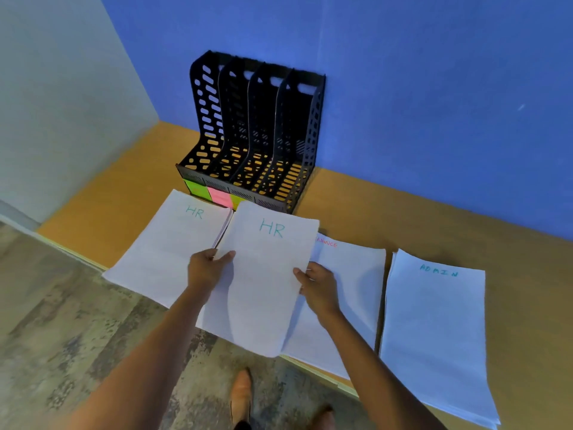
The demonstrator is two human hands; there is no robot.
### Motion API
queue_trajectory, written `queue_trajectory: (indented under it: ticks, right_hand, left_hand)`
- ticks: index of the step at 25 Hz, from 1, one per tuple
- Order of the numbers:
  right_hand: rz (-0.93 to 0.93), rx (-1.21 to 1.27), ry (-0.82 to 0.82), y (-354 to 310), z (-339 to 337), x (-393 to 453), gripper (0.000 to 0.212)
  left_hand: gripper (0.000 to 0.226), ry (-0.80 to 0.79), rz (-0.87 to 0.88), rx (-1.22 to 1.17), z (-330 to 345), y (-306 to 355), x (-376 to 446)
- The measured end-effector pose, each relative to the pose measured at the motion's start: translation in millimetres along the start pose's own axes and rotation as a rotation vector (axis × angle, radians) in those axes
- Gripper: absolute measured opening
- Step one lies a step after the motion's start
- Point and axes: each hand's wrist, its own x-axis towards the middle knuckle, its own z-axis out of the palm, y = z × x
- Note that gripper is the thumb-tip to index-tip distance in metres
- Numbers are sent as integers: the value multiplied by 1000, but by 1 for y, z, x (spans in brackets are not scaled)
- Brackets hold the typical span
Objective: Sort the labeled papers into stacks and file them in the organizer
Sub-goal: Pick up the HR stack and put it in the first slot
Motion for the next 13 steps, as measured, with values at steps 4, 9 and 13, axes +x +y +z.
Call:
queue_trajectory:
  ticks: [4,9,13]
  right_hand:
    - [-32,-81,-46,-25,84,10,25]
    - [14,-92,-32,-51,167,27,16]
    - [85,-103,-2,-62,215,40,28]
  left_hand:
    - [31,153,8,234,-44,-1,53]
    - [28,208,6,434,-93,0,106]
    - [40,223,-35,457,-124,-2,144]
